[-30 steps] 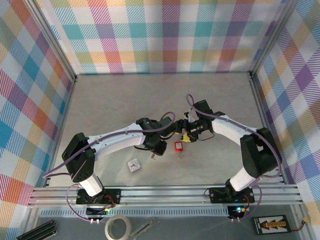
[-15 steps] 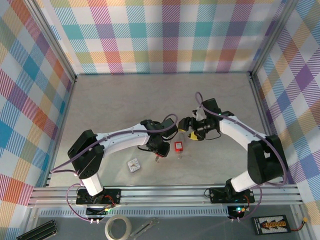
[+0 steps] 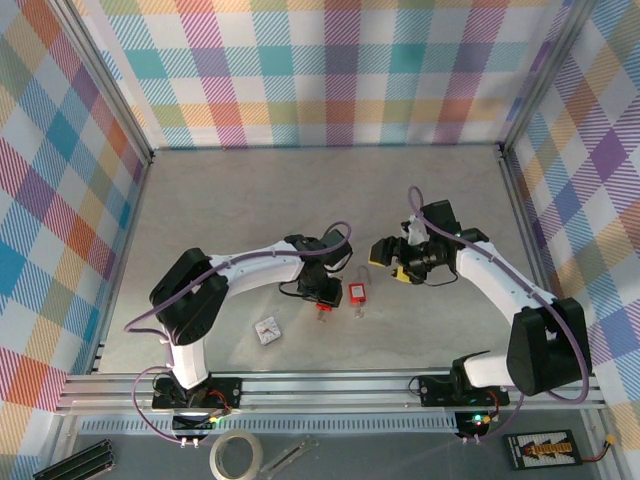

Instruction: Unlock with the key

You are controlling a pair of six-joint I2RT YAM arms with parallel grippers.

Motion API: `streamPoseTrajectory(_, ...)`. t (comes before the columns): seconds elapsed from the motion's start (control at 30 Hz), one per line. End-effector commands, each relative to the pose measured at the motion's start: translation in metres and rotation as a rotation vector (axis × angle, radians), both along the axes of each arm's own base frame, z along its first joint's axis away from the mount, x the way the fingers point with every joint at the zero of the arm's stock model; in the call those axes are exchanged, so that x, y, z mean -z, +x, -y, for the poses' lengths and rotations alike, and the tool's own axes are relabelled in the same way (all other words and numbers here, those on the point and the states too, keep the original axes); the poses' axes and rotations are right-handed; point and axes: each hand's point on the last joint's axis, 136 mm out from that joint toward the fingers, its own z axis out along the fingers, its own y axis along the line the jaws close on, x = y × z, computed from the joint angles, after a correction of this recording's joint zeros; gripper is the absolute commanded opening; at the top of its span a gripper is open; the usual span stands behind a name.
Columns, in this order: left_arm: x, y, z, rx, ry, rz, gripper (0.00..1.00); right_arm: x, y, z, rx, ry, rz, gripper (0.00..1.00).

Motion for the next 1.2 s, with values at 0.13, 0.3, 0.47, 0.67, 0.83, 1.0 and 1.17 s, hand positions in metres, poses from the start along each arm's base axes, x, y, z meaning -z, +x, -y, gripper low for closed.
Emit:
streamPoseTrajectory(0.13,0.02,0.004,-0.032,-0.101,0.073,-0.047,0.04,-0.002,-0.008,0.001,-0.013,0.014,0.011,0.84)
streamPoseTrajectory(0.3,0.032,0.006,-0.047,-0.131,0.11,-0.051,0.04,-0.006,-0.007,0.0,-0.017,0.019,0.022,0.84)
streamPoseTrajectory(0.47,0.036,0.011,-0.059,-0.159,0.172,-0.032,0.05,-0.009,-0.008,0.0,-0.018,0.023,0.029,0.84)
streamPoseTrajectory(0.67,0.035,0.033,-0.067,-0.222,0.27,0.033,0.08,-0.016,-0.008,0.0,-0.016,0.029,0.042,0.84)
streamPoseTrajectory(0.83,0.027,0.043,-0.06,-0.252,0.26,0.06,0.2,-0.018,-0.013,0.002,-0.023,0.026,0.046,0.84)
streamPoseTrajectory(1.0,0.02,0.04,-0.055,-0.27,0.224,0.053,0.49,-0.019,-0.016,0.004,-0.025,0.016,0.048,0.84)
streamPoseTrajectory(1.17,-0.019,0.047,-0.043,-0.308,0.105,0.105,0.71,-0.026,-0.019,0.002,-0.037,0.034,0.06,0.84)
